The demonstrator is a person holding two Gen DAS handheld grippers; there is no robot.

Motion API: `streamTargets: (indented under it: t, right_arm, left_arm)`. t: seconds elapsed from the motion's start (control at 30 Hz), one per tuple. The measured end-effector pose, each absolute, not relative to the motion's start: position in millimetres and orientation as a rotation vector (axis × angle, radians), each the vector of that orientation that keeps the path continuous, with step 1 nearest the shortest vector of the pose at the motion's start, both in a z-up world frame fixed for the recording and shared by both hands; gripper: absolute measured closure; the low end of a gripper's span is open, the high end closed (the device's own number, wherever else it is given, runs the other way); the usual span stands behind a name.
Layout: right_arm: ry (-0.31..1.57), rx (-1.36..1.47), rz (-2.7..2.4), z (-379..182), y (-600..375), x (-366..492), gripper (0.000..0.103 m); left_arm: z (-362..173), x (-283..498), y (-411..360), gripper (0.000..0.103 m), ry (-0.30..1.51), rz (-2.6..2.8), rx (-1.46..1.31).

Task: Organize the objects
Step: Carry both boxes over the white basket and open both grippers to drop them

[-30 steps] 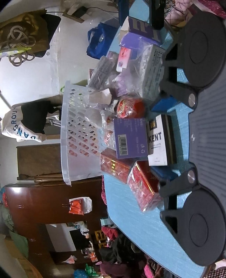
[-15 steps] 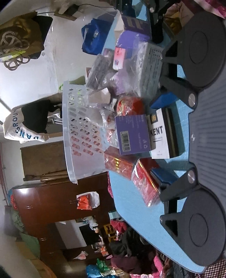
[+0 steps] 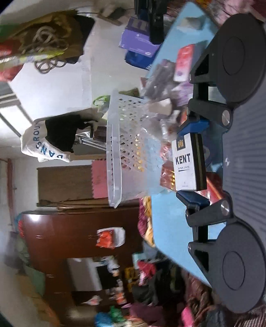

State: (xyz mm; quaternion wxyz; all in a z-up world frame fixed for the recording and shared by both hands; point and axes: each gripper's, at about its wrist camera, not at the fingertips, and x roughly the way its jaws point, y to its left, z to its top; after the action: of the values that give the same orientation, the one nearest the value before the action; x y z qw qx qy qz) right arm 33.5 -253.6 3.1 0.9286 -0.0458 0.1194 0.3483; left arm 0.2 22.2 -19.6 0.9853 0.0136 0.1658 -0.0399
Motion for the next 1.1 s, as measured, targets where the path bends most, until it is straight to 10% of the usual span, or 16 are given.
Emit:
streamTargets:
  t: [0.67, 0.93, 1.1]
  right_arm:
    - [0.491, -0.163, 0.529, 58.4, -170.2, 226.2, 0.044]
    - [0.42, -0.186, 0.541, 79.4, -182.5, 207.1, 0.014]
    - [0.319, -0.264, 0.544, 97.5, -202.9, 159.2, 0.0]
  left_arm:
    - [59.9, 214.6, 38.9, 0.041, 0.566, -0.106, -0.176]
    - [75.3, 184.8, 39.3, 0.0, 0.439, -0.111, -0.147]
    - [83.1, 151.8, 37.1, 0.0, 0.388, -0.096, -0.095]
